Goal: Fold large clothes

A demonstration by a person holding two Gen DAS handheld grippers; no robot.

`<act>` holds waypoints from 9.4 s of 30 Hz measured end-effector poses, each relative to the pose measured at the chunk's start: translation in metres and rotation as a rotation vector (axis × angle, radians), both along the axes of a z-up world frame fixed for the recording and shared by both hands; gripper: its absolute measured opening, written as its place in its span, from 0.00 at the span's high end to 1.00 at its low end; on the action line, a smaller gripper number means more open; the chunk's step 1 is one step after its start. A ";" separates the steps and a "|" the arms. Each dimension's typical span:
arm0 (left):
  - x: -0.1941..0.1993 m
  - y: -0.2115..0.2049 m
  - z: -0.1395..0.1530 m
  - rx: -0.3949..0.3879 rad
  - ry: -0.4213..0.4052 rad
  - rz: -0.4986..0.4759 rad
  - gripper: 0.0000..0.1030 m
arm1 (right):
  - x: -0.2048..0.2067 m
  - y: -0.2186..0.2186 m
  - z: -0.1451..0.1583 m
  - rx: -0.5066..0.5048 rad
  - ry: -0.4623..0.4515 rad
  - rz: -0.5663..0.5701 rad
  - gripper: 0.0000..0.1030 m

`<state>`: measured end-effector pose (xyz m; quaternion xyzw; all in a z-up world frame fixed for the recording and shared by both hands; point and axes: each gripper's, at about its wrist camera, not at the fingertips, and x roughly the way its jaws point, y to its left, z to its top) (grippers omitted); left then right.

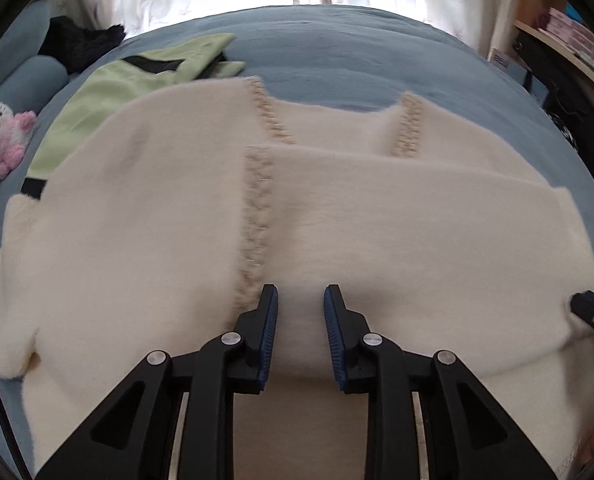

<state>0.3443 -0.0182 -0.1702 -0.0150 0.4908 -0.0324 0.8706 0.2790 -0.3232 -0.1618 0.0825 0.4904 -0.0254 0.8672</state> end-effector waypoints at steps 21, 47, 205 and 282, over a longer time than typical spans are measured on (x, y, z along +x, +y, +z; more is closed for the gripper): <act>-0.019 0.006 0.017 0.007 0.017 -0.015 0.78 | -0.035 -0.012 0.025 -0.015 -0.006 -0.067 0.60; -0.225 0.107 0.116 0.018 -0.087 0.164 0.46 | -0.163 0.119 0.096 0.170 -0.061 0.099 0.60; 0.037 0.278 -0.013 -0.246 0.124 0.110 0.26 | 0.100 0.105 0.003 0.314 0.033 0.113 0.48; 0.068 0.216 -0.005 0.005 -0.123 0.245 0.46 | 0.113 0.099 0.000 -0.020 -0.064 0.112 0.84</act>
